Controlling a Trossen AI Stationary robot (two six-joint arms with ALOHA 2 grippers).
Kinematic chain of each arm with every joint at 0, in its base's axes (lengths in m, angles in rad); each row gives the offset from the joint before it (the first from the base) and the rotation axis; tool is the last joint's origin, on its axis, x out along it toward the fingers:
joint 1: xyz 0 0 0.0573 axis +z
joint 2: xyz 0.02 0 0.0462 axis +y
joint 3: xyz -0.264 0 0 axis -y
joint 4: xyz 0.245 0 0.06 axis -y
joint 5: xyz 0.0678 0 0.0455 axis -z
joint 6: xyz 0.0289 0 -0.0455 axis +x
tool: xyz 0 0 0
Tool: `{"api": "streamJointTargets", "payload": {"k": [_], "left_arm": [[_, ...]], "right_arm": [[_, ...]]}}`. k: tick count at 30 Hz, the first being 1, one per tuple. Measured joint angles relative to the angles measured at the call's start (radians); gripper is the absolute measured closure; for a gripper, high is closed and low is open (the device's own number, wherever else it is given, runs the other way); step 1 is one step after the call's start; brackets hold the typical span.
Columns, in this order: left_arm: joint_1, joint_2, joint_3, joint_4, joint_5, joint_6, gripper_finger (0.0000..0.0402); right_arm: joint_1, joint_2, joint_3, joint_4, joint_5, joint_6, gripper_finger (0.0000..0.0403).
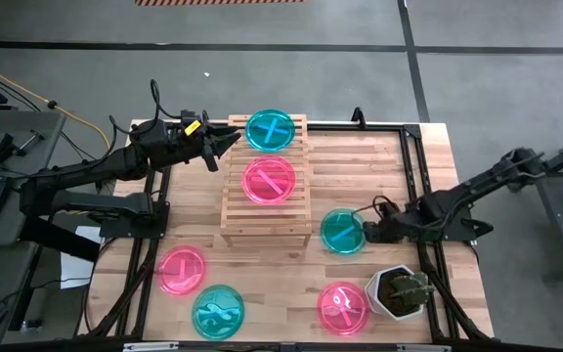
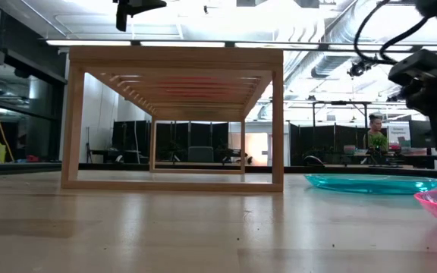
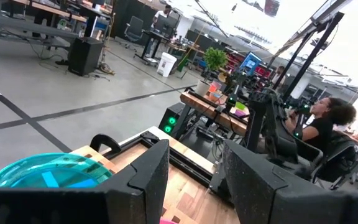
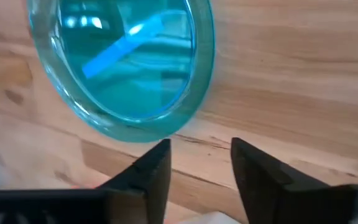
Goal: Place and stack plates onto a shelf
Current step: Stack the blue plate on top of the blue plate on the shelf
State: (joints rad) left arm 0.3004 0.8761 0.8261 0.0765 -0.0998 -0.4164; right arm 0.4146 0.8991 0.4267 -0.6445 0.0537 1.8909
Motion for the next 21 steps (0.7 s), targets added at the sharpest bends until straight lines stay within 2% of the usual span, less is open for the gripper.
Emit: {"api": "streamJointTargets", "payload": {"k": [4,11,14,21], "left_arm": [[0.000,0.000,0.000,0.000,0.000,0.018,0.0261],[0.000,0.000,0.000,0.000,0.000,0.018,0.0261],[0.000,0.000,0.000,0.000,0.000,0.020,0.0261],[0.000,0.000,0.000,0.000,0.000,0.018,0.0261]], "right_arm": [[0.082,0.067,0.000,0.028,0.115,0.158,0.0228],[0.145,0.219,0.000,0.092,0.197,0.340,0.0226],[0.136,0.272,0.000,0.167,0.247,0.363,0.0226],[0.102,0.383,0.007,0.241,0.257,0.380,0.0226]]}}
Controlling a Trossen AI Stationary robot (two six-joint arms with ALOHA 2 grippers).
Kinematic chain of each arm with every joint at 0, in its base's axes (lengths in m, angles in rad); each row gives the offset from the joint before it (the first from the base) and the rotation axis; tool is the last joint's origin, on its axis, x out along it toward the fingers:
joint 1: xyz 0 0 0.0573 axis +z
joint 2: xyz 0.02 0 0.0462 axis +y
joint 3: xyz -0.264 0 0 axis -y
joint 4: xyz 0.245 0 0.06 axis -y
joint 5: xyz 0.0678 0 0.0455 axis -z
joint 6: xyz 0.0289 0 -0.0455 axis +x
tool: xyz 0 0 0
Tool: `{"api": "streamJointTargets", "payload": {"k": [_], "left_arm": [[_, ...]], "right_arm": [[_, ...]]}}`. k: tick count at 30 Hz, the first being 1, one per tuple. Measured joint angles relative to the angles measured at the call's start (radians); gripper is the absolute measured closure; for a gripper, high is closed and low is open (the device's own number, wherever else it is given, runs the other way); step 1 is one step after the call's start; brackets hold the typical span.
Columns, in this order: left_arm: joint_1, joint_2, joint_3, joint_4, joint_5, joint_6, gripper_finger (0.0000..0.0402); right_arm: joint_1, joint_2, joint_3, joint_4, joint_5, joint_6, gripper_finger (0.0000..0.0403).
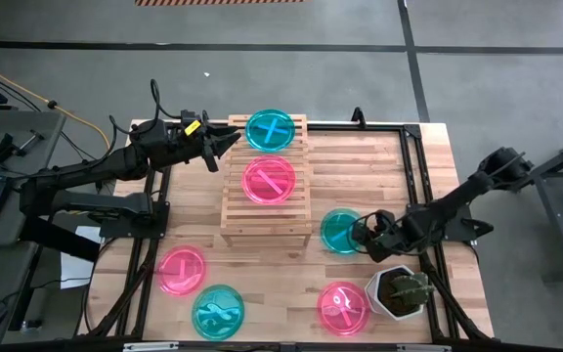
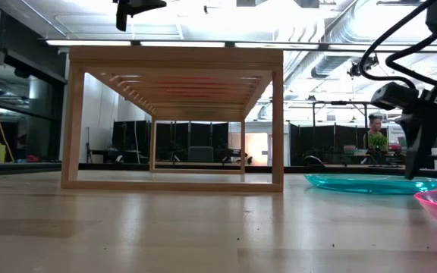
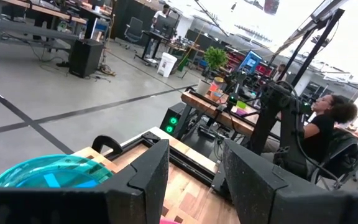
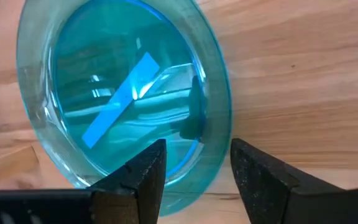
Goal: Place and stack plates onto a shelf
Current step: Stack the blue plate on top of the blue plate on the shelf
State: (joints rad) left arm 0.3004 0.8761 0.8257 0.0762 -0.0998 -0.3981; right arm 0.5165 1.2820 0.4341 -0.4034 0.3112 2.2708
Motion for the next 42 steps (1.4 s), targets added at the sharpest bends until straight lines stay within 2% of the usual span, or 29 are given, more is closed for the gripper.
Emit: {"api": "streamJointTargets", "payload": {"k": [5,8,11,14,16,23,35,39,42], "left_arm": [[0.000,0.000,0.000,-0.003,0.000,0.000,0.0261],[0.000,0.001,0.000,-0.003,0.000,0.000,0.0261],[0.000,0.003,0.000,-0.005,0.000,0.000,0.0261],[0.000,0.003,0.000,-0.004,0.000,0.014,0.0261],[0.000,0.003,0.000,-0.004,0.000,0.016,0.0261],[0.000,0.003,0.000,-0.004,0.000,0.016,0.0261],[0.002,0.003,0.000,-0.004,0.000,0.017,0.0261],[0.002,0.003,0.000,-0.004,-0.001,0.017,0.0261],[0.002,0.003,0.000,-0.003,-0.006,0.017,0.0261]], "right_arm": [[-0.031,0.009,0.000,-0.008,-0.014,0.006,0.0227],[-0.057,0.009,0.001,-0.021,-0.037,-0.003,0.0244],[-0.076,0.011,0.000,-0.034,-0.051,-0.012,0.0294],[-0.081,0.013,-0.001,-0.055,-0.056,-0.026,0.0368],[-0.083,0.013,-0.003,-0.063,-0.043,-0.042,0.0392],[-0.069,-0.056,-0.011,-0.108,0.011,-0.087,0.0400],[-0.067,-0.449,0.014,-0.409,0.130,-0.117,0.0403],[-0.067,-0.535,0.071,-0.560,0.185,-0.125,0.0403],[-0.081,-0.578,0.101,-0.589,0.234,-0.138,0.0403]]}}
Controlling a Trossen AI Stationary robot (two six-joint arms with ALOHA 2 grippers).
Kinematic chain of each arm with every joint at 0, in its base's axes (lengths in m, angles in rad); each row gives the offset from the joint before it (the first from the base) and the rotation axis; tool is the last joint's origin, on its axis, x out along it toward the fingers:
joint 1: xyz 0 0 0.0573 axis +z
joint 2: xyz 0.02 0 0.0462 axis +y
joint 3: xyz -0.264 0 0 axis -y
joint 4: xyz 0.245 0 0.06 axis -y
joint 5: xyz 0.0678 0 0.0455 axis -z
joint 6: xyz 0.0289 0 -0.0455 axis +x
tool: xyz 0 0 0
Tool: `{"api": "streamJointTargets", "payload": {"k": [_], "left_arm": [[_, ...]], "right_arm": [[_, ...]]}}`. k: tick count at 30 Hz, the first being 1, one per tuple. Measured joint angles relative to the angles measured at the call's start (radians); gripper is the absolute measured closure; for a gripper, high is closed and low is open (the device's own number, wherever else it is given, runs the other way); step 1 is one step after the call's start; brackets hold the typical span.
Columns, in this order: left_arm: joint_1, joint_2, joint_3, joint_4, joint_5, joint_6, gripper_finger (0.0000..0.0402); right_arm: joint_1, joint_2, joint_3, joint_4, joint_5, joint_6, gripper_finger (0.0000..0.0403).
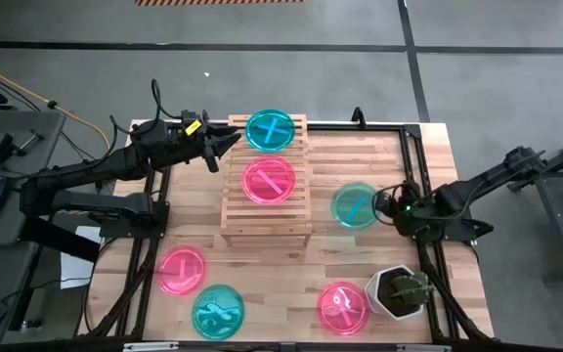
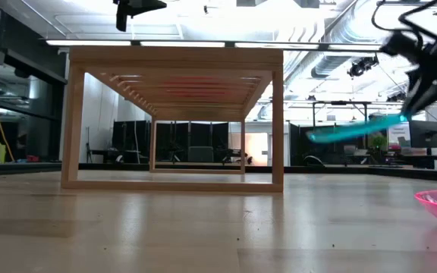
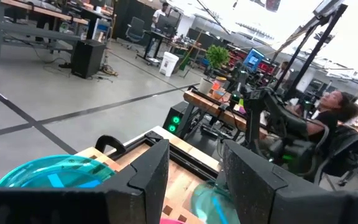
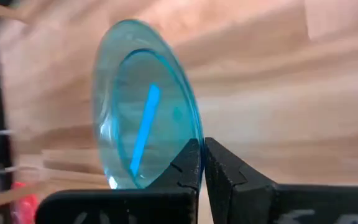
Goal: Place and stack plates onto a shelf
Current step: Stack the blue plate on top of the blue plate on the shelf
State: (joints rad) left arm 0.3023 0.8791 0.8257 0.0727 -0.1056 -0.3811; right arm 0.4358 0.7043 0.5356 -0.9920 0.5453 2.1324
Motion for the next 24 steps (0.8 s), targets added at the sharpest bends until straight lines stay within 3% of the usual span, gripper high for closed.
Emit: {"api": "streamJointTargets", "payload": {"k": [7,12,18,24], "left_arm": [[0.000,0.000,0.000,0.002,-0.020,-0.001,0.0261],[0.000,0.000,0.000,0.003,-0.020,-0.001,0.0261],[0.000,0.000,0.000,0.008,-0.020,-0.001,0.0261],[0.000,0.000,0.000,0.046,-0.020,-0.010,0.0261]], "right_arm": [[-0.102,-0.013,0.131,-0.019,0.172,-0.122,0.0403],[-0.233,0.006,0.260,0.010,0.241,-0.340,0.0403],[-0.421,0.073,0.382,0.195,0.171,-0.709,0.0403],[-0.627,0.209,0.407,0.473,-0.028,-0.982,0.0403]]}}
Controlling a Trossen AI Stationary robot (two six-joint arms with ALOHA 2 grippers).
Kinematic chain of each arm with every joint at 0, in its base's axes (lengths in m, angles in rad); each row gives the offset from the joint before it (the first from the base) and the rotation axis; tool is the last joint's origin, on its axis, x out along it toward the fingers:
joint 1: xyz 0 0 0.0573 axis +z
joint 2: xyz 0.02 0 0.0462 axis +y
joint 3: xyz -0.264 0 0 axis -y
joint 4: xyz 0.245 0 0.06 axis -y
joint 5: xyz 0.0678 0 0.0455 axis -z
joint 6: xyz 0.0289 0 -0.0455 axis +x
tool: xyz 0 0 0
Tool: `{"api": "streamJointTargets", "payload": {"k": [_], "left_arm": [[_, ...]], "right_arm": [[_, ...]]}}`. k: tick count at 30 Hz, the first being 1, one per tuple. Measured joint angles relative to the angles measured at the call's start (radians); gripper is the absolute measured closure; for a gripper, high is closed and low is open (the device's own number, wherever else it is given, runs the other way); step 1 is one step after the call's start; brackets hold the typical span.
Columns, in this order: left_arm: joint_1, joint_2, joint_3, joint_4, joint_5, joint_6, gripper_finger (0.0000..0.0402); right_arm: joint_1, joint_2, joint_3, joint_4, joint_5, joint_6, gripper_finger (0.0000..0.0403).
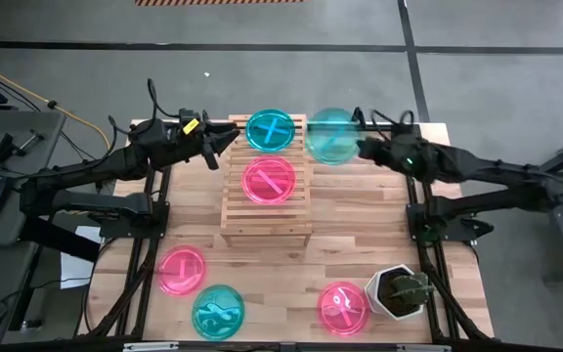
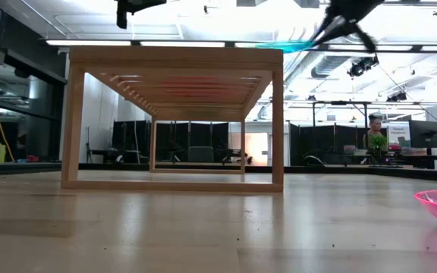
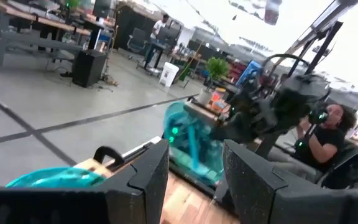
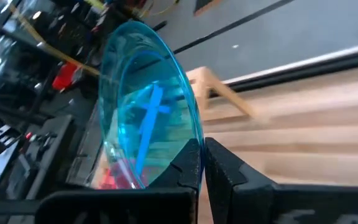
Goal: Place and stack plates onto a shelf
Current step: Stack the blue plate on top of the blue plate on the shelf
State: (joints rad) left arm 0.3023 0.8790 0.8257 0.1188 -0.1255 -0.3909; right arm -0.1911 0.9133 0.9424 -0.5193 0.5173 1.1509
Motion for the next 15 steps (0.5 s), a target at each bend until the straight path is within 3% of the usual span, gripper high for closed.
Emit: {"api": "streamJointTargets", "payload": {"k": [4,10,15], "left_arm": [[0.000,0.000,0.000,0.039,0.046,-0.001,0.0261],[-0.005,0.000,0.000,0.119,0.133,-0.034,0.0261],[-0.022,0.000,0.000,0.138,0.147,-0.051,0.0261]], "right_arm": [[-0.127,0.124,0.000,0.198,-0.174,-0.107,0.0403],[-0.270,0.316,0.001,0.495,-0.421,-0.137,0.0403],[-0.318,0.459,0.073,0.508,-0.496,-0.148,0.0403]]}}
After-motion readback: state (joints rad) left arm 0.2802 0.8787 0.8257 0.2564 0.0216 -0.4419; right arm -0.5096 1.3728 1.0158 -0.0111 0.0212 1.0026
